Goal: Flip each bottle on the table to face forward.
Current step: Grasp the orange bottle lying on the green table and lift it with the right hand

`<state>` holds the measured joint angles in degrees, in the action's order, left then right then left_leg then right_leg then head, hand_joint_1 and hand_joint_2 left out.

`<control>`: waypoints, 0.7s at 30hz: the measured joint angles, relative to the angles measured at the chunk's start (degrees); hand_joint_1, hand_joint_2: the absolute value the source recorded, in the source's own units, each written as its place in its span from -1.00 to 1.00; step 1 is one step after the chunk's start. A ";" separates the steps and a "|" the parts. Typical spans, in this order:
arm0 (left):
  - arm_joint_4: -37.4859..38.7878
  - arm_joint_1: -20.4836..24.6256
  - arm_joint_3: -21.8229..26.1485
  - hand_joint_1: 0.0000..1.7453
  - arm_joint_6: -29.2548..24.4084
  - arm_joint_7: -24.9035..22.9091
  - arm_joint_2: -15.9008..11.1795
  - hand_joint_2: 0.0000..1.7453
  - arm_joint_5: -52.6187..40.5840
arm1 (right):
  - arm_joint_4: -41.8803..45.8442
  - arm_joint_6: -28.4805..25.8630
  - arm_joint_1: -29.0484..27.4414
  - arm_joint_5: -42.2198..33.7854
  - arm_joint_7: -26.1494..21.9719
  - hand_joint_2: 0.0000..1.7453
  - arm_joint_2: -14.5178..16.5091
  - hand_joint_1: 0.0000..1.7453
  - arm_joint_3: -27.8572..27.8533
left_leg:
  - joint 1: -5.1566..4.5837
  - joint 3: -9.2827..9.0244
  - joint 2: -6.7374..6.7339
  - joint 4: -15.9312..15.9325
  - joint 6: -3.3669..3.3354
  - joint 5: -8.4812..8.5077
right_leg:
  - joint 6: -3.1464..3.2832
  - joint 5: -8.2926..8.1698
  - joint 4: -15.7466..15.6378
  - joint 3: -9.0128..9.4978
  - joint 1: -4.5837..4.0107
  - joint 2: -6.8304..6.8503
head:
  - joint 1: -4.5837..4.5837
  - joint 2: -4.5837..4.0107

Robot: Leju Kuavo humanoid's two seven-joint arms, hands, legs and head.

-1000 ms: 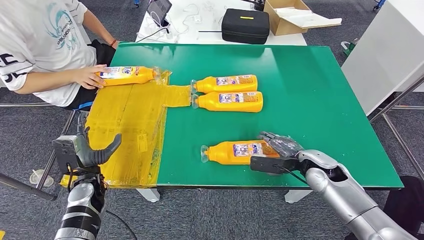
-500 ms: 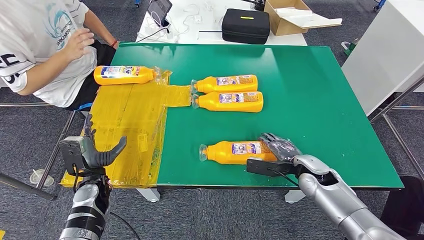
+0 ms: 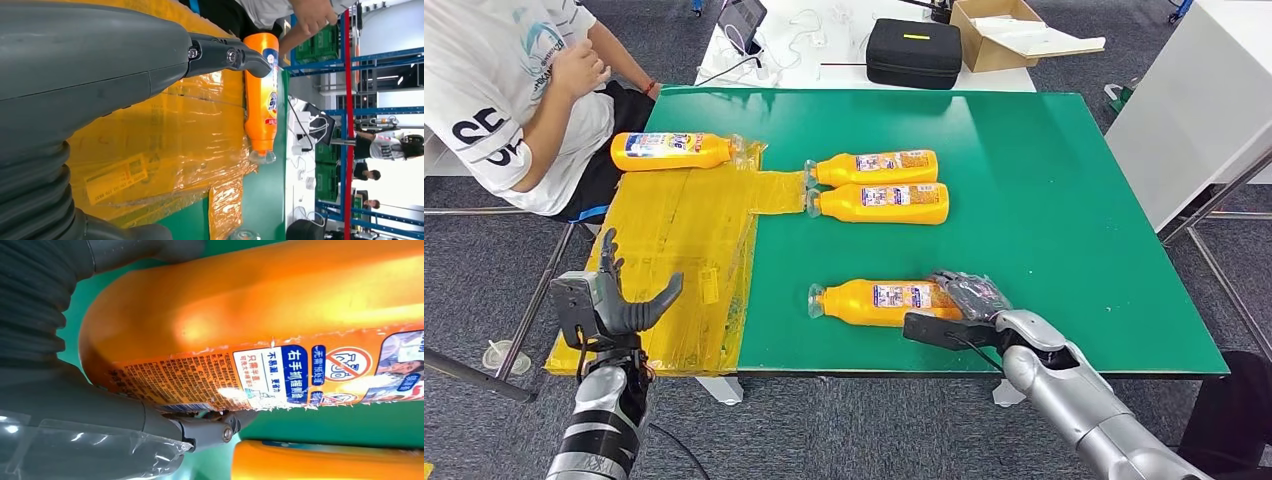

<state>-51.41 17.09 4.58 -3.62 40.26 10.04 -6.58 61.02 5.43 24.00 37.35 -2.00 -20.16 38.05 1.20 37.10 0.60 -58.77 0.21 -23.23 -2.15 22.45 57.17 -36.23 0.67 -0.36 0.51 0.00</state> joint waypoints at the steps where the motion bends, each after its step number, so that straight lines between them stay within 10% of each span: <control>1: 0.11 0.07 -0.01 -1.00 0.02 0.00 0.01 1.00 0.00 | -0.10 -0.05 -0.07 -0.31 -0.40 1.00 0.18 1.00 -0.25 | 0.00 -0.01 0.00 0.00 0.00 0.00 | 0.00 0.00 0.00 0.01 0.00 0.00 | 0.01 0.00; 10: 1.15 0.23 -0.03 -1.00 0.76 0.00 0.21 1.00 0.06 | -0.06 -4.78 -2.88 -3.17 -3.22 1.00 2.74 1.00 -3.96 | 0.00 0.02 0.01 0.00 0.00 -0.01 | 0.00 0.00 0.00 0.01 0.00 0.00 | -0.01 0.00; 21: 1.68 -1.22 0.46 -1.00 13.69 -5.86 2.52 1.00 8.78 | 9.95 -30.15 -13.15 -1.73 -15.52 1.00 15.92 1.00 -17.55 | 0.02 0.19 0.14 0.01 0.00 -0.01 | 0.01 0.05 0.01 -0.10 -0.02 0.04 | 0.00 0.00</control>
<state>-49.74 15.87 5.04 10.07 34.40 12.56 2.20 70.97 -24.72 10.85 35.62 -17.51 -4.24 20.50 1.21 37.29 0.74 -58.76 0.21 -23.24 -2.14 22.50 57.18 -36.33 0.66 -0.32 0.51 0.00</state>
